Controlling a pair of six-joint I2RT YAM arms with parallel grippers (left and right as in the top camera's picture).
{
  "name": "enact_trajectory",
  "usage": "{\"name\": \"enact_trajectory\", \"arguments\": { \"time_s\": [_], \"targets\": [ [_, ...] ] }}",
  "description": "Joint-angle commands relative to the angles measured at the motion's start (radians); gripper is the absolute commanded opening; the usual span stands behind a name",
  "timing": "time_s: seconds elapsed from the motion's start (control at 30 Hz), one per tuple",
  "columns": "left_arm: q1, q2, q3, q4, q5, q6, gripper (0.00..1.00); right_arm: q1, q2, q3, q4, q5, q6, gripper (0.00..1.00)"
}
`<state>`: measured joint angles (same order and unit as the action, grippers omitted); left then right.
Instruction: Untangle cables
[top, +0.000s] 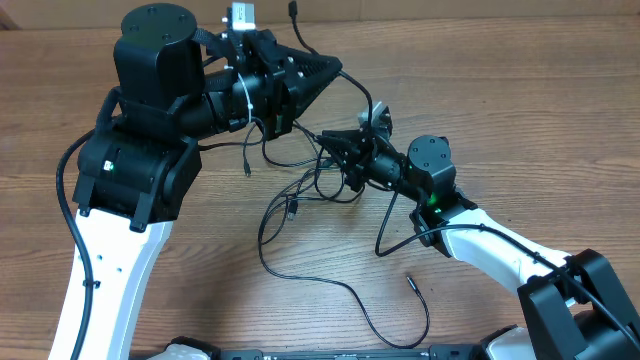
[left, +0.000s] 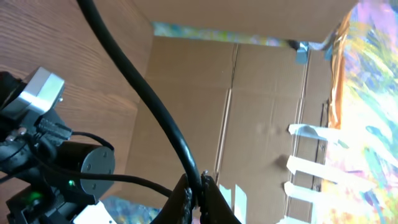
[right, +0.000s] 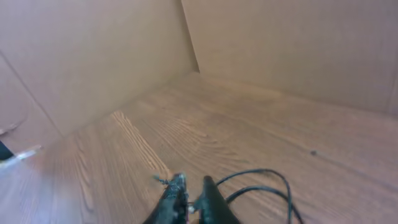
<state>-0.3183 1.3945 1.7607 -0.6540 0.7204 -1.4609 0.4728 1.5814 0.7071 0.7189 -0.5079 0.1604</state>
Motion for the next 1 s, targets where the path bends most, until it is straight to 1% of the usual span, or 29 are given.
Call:
{"name": "enact_trajectory", "arguments": {
  "time_s": [0.0, 0.23, 0.33, 0.43, 0.53, 0.7, 0.83, 0.9, 0.97],
  "targets": [
    [0.006, -0.012, 0.021, 0.008, -0.024, -0.006, 0.04, 0.005, 0.004, 0.014, -0.005, 0.01, 0.0, 0.04],
    [0.012, -0.012, 0.021, 0.008, -0.025, -0.006, 0.04, 0.003, 0.004, 0.014, -0.053, 0.01, 0.001, 0.04],
    [0.037, -0.012, 0.021, 0.007, -0.031, -0.005, 0.04, 0.003, 0.004, 0.014, -0.106, 0.011, 0.0, 0.04],
    [0.081, -0.012, 0.021, -0.008, -0.077, 0.002, 0.04, -0.01, 0.004, 0.014, -0.16, 0.01, 0.001, 0.04],
    [0.133, -0.012, 0.021, -0.06, -0.117, 0.004, 0.04, -0.04, 0.004, 0.014, -0.208, 0.01, 0.01, 0.04],
    [0.189, -0.011, 0.021, -0.173, -0.149, 0.073, 0.04, -0.106, 0.004, 0.014, -0.247, -0.003, 0.115, 0.04],
    [0.195, -0.011, 0.021, -0.277, -0.331, 0.102, 0.06, -0.168, 0.004, 0.014, -0.25, -0.149, 0.133, 0.04],
    [0.195, -0.011, 0.021, -0.322, -0.418, 0.108, 0.09, -0.192, 0.004, 0.014, -0.25, -0.22, 0.133, 0.04],
    [0.195, -0.009, 0.021, -0.378, -0.503, 0.108, 0.15, -0.211, 0.004, 0.014, -0.25, -0.264, 0.16, 0.04]
  ]
}}
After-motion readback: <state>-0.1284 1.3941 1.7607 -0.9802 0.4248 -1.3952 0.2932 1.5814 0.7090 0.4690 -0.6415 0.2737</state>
